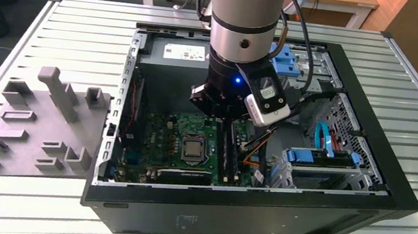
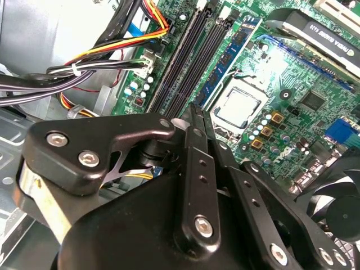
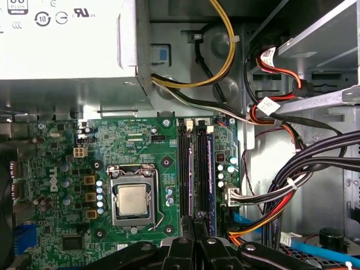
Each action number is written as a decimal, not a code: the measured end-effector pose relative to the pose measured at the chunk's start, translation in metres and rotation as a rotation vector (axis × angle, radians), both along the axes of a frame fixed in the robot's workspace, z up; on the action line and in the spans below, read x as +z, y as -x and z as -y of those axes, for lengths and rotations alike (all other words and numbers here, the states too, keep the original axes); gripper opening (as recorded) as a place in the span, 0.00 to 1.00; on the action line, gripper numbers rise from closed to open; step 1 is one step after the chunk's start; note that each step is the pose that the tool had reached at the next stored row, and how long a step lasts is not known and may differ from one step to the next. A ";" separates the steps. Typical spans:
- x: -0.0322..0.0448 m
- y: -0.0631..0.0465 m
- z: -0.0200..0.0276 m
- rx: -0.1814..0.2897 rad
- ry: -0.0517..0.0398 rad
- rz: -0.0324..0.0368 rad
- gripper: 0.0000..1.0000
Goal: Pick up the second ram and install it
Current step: 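Insert the second ram into the second slot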
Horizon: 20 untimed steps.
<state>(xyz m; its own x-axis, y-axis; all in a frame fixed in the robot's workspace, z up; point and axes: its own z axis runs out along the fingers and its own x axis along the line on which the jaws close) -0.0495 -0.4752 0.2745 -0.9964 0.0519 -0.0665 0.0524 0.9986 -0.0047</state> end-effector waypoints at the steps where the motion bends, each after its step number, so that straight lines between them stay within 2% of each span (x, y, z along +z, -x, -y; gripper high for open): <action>1: 0.0000 0.000 0.0000 0.000 0.0000 0.0000 0.12; 4: -0.0005 -0.003 0.0000 0.000 -0.0001 -0.0001 0.12; 5: -0.0028 -0.011 0.0000 0.010 0.0001 -0.0010 0.12; 9: -0.0046 -0.011 0.0000 0.033 0.0000 -0.0010 0.12; 20: -0.0051 -0.011 0.0000 0.035 0.0000 -0.0010 0.12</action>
